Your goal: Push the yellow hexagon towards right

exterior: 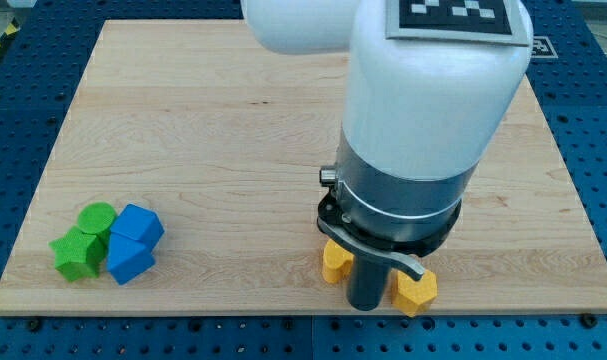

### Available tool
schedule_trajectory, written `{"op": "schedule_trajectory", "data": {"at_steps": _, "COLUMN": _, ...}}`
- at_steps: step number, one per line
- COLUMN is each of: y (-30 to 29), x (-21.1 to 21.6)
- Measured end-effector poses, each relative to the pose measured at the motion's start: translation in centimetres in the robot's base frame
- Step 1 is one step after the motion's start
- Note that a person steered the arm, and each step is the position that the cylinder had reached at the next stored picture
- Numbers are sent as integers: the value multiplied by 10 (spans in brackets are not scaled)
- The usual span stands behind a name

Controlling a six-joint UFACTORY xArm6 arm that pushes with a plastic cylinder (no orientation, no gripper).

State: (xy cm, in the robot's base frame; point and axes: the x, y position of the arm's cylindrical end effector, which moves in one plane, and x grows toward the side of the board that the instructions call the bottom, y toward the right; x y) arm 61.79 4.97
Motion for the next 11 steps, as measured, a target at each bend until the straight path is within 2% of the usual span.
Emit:
{"op": "schedule_trajectory", "data": {"at_steps": 2, "y": 40, "x": 0}}
{"op": "schedule_trajectory", "data": {"at_steps": 4, "y": 48, "x": -16}}
{"op": "schedule_trajectory", "data": {"at_steps": 6, "y": 47, "x": 1}}
{"op": "schedule_trajectory", "data": {"at_steps": 10, "y": 82, "x": -18}}
{"op": "schedule_trajectory", "data": {"at_steps": 11, "y": 84, "x": -9}}
